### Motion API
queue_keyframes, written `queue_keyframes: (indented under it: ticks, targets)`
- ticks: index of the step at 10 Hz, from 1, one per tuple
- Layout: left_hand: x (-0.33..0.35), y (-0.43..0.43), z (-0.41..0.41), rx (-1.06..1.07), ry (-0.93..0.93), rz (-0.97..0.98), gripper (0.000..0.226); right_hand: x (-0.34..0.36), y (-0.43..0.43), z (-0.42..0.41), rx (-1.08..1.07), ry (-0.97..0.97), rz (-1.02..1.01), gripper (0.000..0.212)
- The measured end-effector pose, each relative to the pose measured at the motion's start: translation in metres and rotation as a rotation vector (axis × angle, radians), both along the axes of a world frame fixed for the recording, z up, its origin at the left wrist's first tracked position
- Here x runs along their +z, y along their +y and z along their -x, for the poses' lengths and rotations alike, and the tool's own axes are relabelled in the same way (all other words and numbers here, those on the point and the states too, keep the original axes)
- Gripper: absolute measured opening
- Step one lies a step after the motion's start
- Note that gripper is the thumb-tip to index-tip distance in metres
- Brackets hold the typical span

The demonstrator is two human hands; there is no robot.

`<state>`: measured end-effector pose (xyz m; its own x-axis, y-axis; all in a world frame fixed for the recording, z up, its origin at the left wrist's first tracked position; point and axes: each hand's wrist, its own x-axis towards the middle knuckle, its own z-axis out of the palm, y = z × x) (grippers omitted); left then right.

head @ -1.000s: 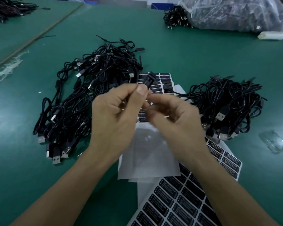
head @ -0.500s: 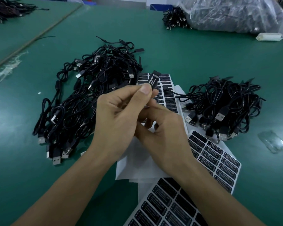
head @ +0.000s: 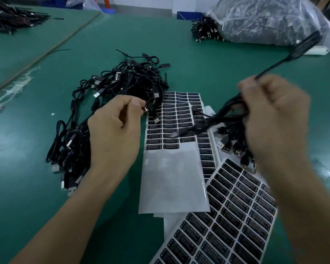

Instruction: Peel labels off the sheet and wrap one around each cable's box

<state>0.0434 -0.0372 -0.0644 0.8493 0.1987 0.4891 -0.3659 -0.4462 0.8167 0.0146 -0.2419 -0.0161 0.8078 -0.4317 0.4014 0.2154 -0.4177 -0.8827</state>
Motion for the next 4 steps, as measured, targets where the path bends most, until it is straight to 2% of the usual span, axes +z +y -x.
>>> queue_keyframes:
  ticks: [1,2,3,4]
  targets:
    - [-0.005,0.004,-0.001,0.044,0.014,-0.125,0.015,0.016,-0.047,-0.014,-0.179,0.121,0.163,0.026]
    - [-0.009,0.005,-0.001,0.058,0.103,-0.355,0.012,0.012,-0.089,-0.027,-0.323,0.262,0.302,0.027]
    - [-0.011,0.004,-0.001,0.086,0.186,-0.631,0.028,0.001,-0.113,-0.029,-0.400,0.388,0.376,0.043]
    - [-0.015,0.008,-0.002,0.158,0.201,-0.814,0.031,-0.004,-0.121,-0.031,-0.463,0.328,0.398,0.058]
